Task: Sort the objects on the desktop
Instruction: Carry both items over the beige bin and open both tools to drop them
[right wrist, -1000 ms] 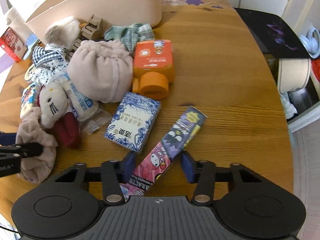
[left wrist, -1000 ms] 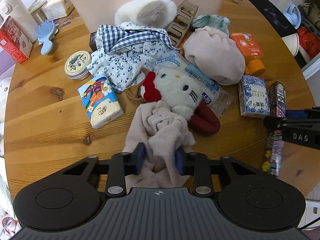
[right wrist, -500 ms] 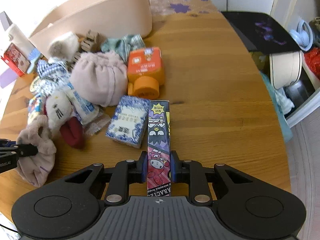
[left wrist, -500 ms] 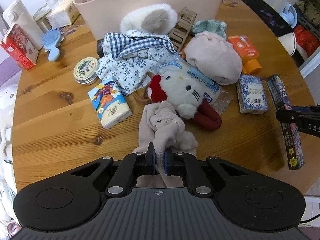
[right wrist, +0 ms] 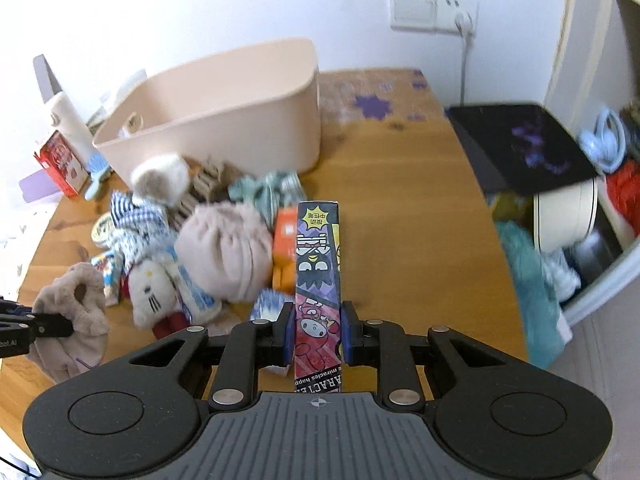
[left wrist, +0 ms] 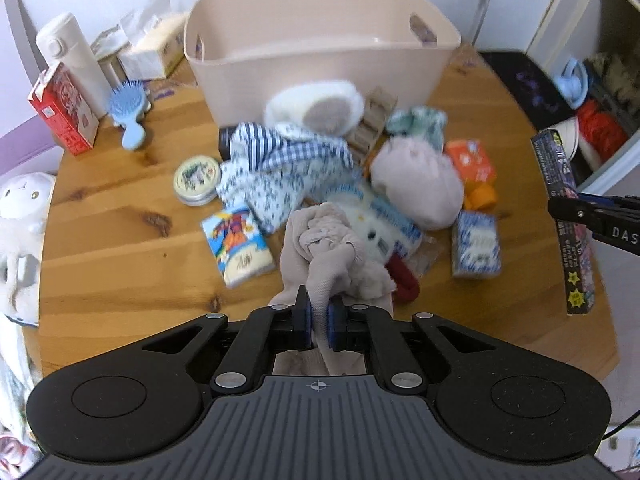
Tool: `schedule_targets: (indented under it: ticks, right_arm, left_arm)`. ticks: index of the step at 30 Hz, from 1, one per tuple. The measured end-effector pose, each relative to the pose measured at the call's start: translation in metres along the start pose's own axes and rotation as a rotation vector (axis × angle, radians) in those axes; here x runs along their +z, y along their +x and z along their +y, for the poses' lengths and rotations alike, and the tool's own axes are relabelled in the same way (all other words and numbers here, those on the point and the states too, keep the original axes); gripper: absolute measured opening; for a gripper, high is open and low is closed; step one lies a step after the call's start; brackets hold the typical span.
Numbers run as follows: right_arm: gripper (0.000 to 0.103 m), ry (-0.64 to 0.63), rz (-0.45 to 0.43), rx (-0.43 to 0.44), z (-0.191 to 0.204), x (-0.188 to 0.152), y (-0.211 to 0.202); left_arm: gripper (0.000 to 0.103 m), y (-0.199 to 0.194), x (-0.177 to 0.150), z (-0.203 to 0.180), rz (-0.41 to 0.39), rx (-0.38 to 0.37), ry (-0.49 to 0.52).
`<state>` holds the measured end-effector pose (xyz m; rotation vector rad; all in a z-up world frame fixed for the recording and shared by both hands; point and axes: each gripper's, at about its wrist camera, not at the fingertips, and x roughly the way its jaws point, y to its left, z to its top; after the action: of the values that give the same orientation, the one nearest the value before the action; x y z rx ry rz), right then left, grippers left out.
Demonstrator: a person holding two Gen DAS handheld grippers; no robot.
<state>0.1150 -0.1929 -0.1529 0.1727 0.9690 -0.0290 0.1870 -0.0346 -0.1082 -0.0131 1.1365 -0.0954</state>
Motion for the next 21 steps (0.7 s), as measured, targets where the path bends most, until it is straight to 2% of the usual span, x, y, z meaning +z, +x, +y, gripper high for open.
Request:
schedule_targets:
  ticks: [12,21]
  right_arm:
    - [0.021,-0.118,-0.166,0.008,-0.002,0.072,-0.021]
    - [0.021,-0.178,-0.228,0.044,0.01,0.118,-0.01]
  left_arm:
    - [0.007,-0.04,0.054,0.01,-0.144,0.004,-0.023]
    - [0.007,-0.053,0.109,0.021,-0.224,0.017,-0.056]
